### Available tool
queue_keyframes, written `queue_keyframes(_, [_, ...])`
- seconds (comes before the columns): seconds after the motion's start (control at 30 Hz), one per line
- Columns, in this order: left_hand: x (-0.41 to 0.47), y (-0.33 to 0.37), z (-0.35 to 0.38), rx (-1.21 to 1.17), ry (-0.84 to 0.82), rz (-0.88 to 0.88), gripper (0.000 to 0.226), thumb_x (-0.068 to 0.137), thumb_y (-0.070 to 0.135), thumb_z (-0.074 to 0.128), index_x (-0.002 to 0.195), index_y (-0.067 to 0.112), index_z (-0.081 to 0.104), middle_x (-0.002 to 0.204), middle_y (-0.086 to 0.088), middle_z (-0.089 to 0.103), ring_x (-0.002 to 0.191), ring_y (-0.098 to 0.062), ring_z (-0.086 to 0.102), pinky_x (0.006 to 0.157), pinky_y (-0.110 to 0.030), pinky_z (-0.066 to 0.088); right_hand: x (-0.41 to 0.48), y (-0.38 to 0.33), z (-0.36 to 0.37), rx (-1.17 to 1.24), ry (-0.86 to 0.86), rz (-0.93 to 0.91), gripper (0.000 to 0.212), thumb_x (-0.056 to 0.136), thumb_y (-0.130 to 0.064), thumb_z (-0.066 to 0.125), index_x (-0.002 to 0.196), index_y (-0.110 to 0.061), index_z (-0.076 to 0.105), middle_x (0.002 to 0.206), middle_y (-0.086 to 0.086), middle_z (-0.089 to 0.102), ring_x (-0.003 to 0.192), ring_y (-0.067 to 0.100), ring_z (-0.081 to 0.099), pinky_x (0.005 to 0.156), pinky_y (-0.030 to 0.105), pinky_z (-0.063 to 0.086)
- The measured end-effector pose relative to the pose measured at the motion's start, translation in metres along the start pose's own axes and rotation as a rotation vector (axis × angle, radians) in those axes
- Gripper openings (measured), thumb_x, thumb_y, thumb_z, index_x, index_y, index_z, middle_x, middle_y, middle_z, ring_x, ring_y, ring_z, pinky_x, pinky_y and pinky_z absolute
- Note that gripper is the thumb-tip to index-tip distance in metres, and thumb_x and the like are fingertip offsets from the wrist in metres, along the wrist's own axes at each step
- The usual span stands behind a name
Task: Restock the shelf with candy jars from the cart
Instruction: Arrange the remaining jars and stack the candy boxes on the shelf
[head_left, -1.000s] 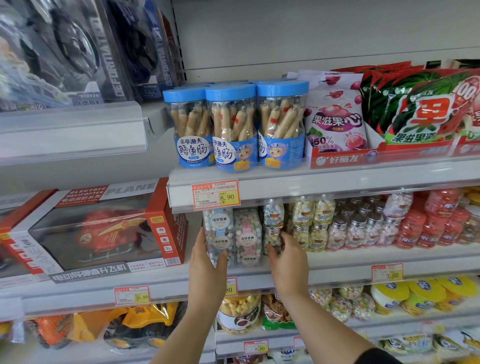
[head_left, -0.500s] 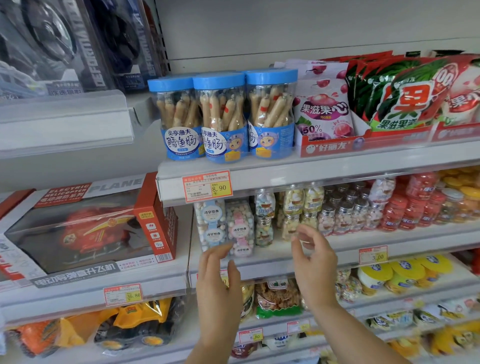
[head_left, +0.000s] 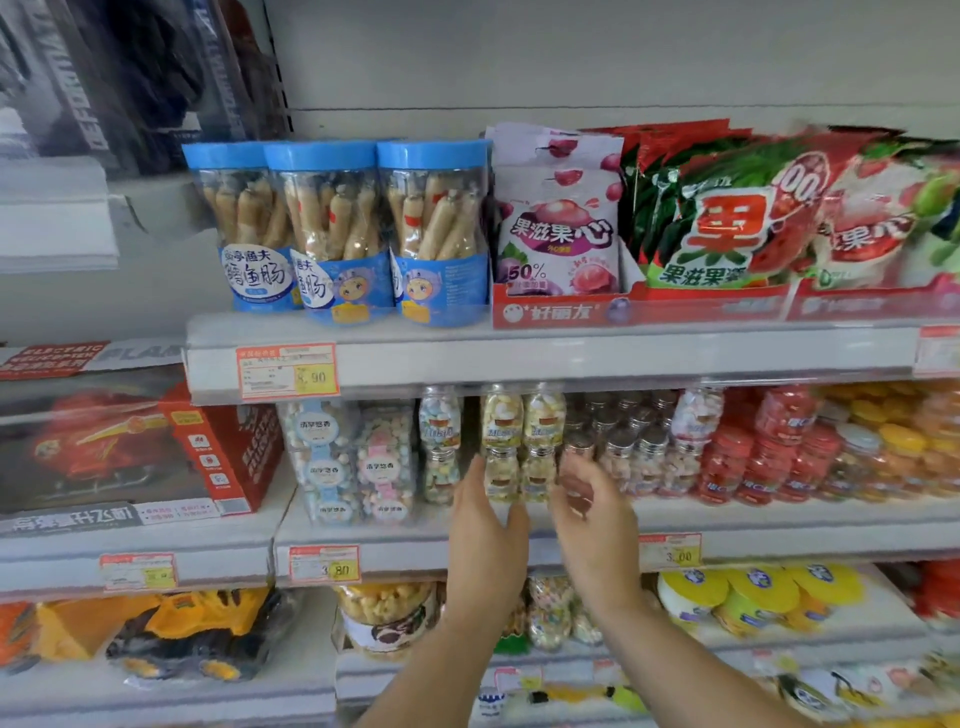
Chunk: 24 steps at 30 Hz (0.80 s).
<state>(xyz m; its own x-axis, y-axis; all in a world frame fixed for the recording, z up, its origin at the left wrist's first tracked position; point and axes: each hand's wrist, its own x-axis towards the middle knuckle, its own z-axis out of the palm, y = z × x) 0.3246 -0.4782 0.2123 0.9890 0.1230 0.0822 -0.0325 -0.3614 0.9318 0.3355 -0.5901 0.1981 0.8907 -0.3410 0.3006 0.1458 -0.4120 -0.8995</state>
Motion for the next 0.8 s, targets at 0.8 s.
queue_keyframes(0.8, [0.029, 0.004, 0.023, 0.367, 0.213, -0.095, 0.054, 0.102, 0.016, 0.049, 0.152, 0.013, 0.03, 0.135, -0.01, 0.058, 0.112, -0.024, 0.061, 0.081, -0.027, 0.047, 0.008, 0.005, -0.007, -0.074, -0.2, -0.021, 0.053, 0.094, -0.016, 0.063, 0.145, -0.018, 0.047, 0.144, -0.005, 0.053, 0.128, 0.012, 0.052, 0.109, 0.031, 0.044])
